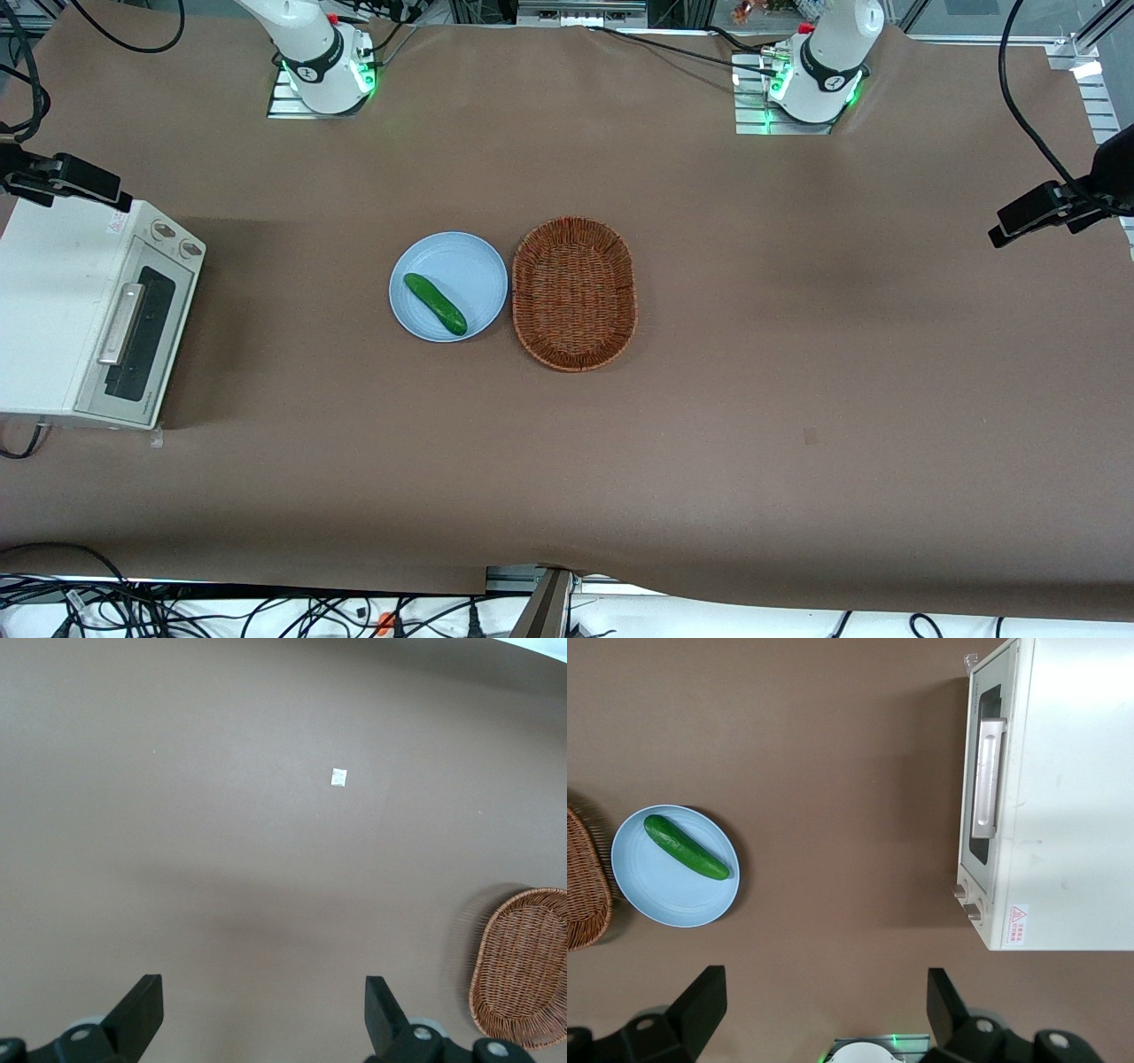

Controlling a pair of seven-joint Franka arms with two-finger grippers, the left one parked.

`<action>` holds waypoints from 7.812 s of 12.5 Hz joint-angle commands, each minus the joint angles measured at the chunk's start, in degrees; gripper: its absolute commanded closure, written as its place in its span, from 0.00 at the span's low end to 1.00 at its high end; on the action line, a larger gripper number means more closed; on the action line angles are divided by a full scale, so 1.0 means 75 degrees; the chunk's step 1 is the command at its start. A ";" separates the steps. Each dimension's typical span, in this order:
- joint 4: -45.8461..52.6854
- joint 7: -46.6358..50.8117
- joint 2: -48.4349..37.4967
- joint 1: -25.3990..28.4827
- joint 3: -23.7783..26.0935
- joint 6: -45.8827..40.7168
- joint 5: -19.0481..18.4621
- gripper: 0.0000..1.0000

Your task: Open oven door with right arm only

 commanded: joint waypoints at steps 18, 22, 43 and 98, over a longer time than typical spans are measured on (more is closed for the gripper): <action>-0.0237 -0.0623 0.0257 0.0022 0.0003 -0.0548 0.0004 0.00; -0.0260 -0.0588 0.0362 0.0046 0.0003 -0.0606 0.0004 0.00; -0.2815 -0.2309 0.1627 0.0515 0.0050 0.2721 -0.4282 1.00; -0.2686 -0.3213 0.3948 -0.0165 0.0050 0.5781 -0.1452 1.00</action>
